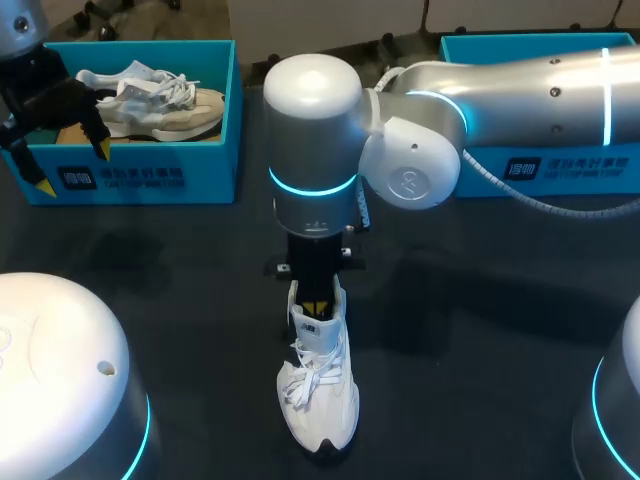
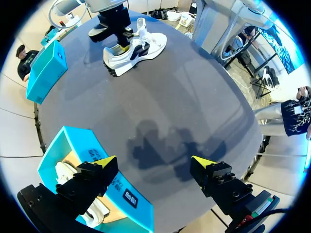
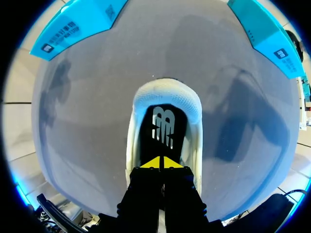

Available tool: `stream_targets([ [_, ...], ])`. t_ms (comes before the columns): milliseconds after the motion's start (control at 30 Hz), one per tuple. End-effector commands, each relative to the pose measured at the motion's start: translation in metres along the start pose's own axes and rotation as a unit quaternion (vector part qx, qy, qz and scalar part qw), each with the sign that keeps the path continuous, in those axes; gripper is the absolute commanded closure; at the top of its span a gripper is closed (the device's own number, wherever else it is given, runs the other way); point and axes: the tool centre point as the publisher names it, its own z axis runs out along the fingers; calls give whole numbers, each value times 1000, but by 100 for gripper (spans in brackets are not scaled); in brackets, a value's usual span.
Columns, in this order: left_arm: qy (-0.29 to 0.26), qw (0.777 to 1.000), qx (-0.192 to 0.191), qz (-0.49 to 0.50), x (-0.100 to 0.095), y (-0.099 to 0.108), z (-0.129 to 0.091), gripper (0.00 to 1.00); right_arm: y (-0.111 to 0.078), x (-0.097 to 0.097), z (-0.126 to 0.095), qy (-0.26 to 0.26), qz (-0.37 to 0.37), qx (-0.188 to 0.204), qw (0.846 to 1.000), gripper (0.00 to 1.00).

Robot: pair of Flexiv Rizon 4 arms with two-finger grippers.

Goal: Take the shoe out of the shoebox, open the shoe tongue, remove and reinsert the insole, then place the shoe into the shoebox

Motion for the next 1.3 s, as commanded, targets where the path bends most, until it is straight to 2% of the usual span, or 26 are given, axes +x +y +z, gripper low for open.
stream_targets([
  [33,1,1000,-1,0,0,0,-1,0,1,-3,5,6,2,12,1000,80],
  [200,1,1000,-1,0,0,0,-1,0,-2,-4,4,-2,11,17,1000,73],
  [267,1,1000,-1,0,0,0,-1,0,-3,-4,3,-5,14,20,1000,66],
  [333,1,1000,-1,0,0,0,-1,0,-4,-3,3,-7,17,23,1000,55],
  [367,1,1000,-1,0,0,0,-1,0,-5,-2,4,-9,19,24,999,40],
  [400,1,1000,-1,0,0,0,-1,0,-5,-2,4,-10,20,25,999,18],
  [433,1,1000,-1,0,0,0,-1,0,-7,-2,4,-10,20,25,999,1],
  [1300,1,1000,-1,0,0,0,-1,0,-22,-5,-15,-28,46,5,999,0],
])
